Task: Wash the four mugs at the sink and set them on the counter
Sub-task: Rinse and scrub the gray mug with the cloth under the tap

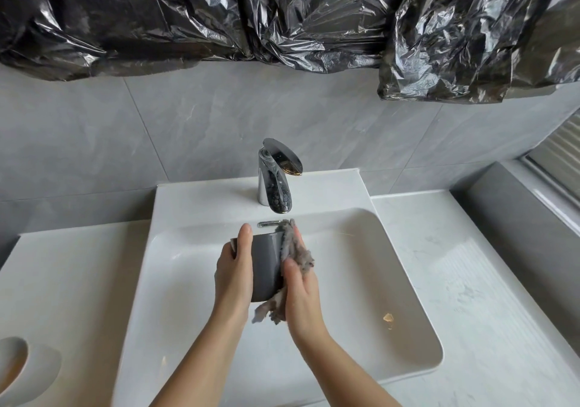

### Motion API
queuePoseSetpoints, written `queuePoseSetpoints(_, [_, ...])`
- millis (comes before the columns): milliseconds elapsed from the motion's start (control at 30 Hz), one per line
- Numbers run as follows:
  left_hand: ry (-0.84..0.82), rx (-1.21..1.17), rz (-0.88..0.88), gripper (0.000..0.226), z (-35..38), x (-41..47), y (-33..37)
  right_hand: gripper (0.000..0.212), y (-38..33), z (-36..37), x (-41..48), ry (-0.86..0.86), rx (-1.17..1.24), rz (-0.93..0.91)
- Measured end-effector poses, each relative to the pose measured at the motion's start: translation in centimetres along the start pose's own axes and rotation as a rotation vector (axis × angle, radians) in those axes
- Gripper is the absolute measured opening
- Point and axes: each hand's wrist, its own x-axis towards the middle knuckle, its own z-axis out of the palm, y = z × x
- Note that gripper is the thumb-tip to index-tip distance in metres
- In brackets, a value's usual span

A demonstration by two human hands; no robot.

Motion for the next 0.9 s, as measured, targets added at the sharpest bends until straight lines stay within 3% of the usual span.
queuePoseSetpoints(100, [-0.058, -0.086, -0.015, 0.076, 0.1, -0.3, 0.1, 0.049, -0.9, -0.8, -0.3, -0.041, 0.067, 0.026])
queuePoseSetpoints(233, [-0.055, -0.045, 0.047, 0.047, 0.1, 0.1, 0.1, 0.045, -1.0, -0.8, -0.6, -0.007, 0.030, 0.012])
queuePoseSetpoints(333, [-0.017, 0.049, 0.062, 0.060, 0.4, 0.2, 0.0, 0.031, -1.0, -0.7, -0.4, 0.015, -0.017, 0.018])
queuePoseSetpoints(467, [0.000, 0.041, 0.064, 0.046, 0.6, -0.2, -0.4, 0.037, -1.1, -0.8, 0.2, 0.007, -0.057, 0.032])
queuePoseSetpoints(600, [0.021, 0.019, 0.053, 0.060, 0.4, 0.4, 0.0, 0.043, 0.0, -0.9, -1.5, -0.016, -0.060, 0.133])
queuePoseSetpoints(900, [-0.008, 0.011, 0.040, 0.068, -0.4, 0.0, -0.5, 0.039, -1.6, -1.5, 2.1, -0.013, -0.265, 0.108])
